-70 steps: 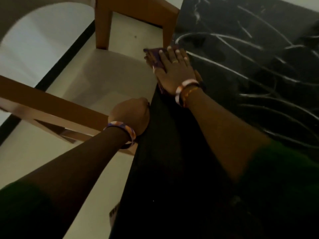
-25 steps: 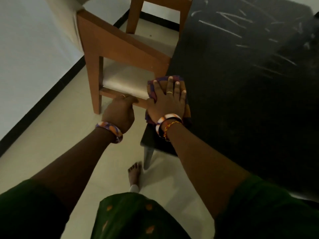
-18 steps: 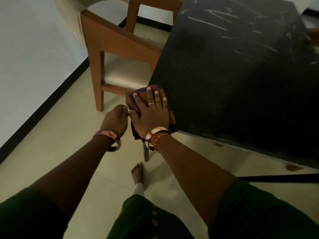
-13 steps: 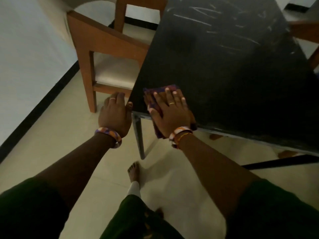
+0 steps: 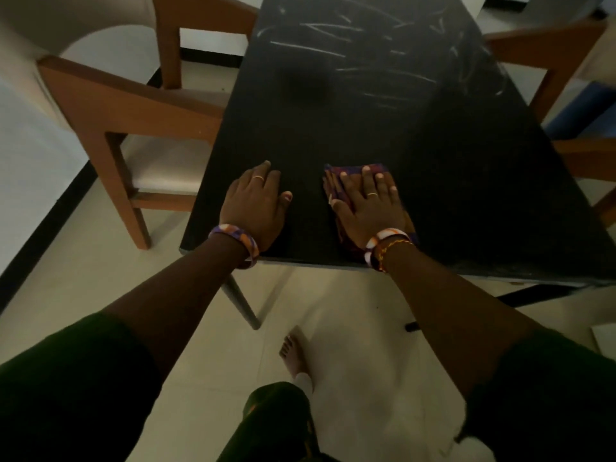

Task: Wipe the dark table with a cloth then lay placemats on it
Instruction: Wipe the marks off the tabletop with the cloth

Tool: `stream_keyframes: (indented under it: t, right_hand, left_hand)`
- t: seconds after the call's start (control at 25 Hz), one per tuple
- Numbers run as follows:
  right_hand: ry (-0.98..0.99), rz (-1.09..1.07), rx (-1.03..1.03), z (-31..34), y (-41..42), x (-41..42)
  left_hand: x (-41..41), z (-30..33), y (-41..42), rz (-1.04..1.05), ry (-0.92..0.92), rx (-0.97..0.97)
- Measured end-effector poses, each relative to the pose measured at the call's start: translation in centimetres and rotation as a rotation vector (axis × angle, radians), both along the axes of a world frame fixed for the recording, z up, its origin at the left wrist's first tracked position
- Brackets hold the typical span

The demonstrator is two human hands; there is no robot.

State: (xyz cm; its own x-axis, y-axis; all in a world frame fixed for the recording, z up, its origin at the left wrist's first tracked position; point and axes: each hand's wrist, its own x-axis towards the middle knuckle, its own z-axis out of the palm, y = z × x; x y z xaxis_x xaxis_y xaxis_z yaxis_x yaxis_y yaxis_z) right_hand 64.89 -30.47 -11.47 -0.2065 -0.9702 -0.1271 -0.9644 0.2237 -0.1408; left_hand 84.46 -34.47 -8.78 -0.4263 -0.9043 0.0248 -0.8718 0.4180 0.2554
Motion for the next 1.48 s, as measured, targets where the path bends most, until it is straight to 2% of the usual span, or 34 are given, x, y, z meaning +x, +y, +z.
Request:
stream_keyframes:
  t: [0.4,0.68,0.84,1.0,1.08,1.16,1.24,1.4,1.48]
  right_hand:
    - [-0.067,0.123,-0.034,-0.4,-15.9,-3.9]
    - [-0.069,0.079,-0.031,-0.5,-29.6,-6.6]
    - [-0.07,0.126,-0.035,-0.3,-34.4,-7.9]
    - [0.044,-0.093,-0.063,-0.3,-33.7,-16.6]
    - [0.028,-0.298,-0.03,-0.1,-32.3,-20.7]
    - [0.015,-0.423,0.002,0.1,-32.2,-21.3]
    - [0.013,-0.35,-0.011,-0.1,-33.7,-18.2]
    - [-0.056,0.075,-0.034,-0.3,-36.5,-8.3]
    - [-0.065,0.189,-0.013,-0.2,-36.7,-7.9]
  left_hand:
    - [-9.6,-0.7,-16.2,0.116,-0.014,0.074]
    - [-13.6,-0.7,-28.1,0.204,-0.027,0.069]
    - [-15.6,-0.9,-32.5,0.194,-0.029,0.024]
    - [-17.6,-0.9,-33.6,0.147,0.003,0.033]
    - [-17.7,-1.1,-33.3,0.14,0.003,0.037]
    - [-17.2,-1.3,-32.9,0.149,-0.011,0.029]
    - [-16.5,-1.1,-32.5,0.171,-0.024,0.013]
    - [-14.8,-0.5,-32.0,0.268,-0.08,0.023]
    - [-14.2,-0.4,-31.9,0.298,-0.105,0.059]
